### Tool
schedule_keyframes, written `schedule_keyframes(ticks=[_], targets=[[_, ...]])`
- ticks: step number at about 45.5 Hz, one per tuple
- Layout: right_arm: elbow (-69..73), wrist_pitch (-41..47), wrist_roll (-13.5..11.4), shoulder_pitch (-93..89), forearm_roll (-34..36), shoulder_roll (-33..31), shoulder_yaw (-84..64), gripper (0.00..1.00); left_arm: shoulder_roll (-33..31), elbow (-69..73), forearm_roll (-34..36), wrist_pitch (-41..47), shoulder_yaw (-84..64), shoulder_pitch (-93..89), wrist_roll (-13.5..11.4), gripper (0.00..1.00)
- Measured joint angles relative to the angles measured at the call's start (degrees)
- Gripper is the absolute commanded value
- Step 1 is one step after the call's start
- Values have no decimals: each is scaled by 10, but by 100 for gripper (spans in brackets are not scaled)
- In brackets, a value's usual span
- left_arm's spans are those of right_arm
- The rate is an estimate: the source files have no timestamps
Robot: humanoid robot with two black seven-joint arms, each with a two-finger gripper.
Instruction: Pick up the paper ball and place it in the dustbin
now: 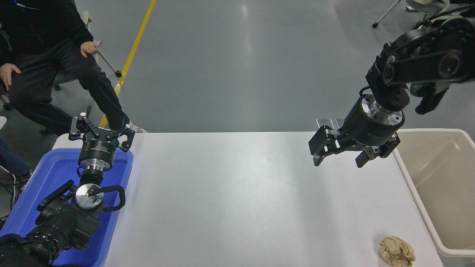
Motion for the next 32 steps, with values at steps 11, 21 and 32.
schedule_keyframes(ticks=[11, 21, 32], targets=[[-1, -3, 0, -6, -19, -34, 2, 100, 0, 0, 0, 0, 0, 0, 0, 99], [-1, -4, 0, -22, -78, -108, 4, 100, 0, 0, 0, 0, 0, 0, 0, 99], [3, -5, 0, -50, -158, -216, 16, 100, 0, 0, 0, 0, 0, 0, 0, 99]])
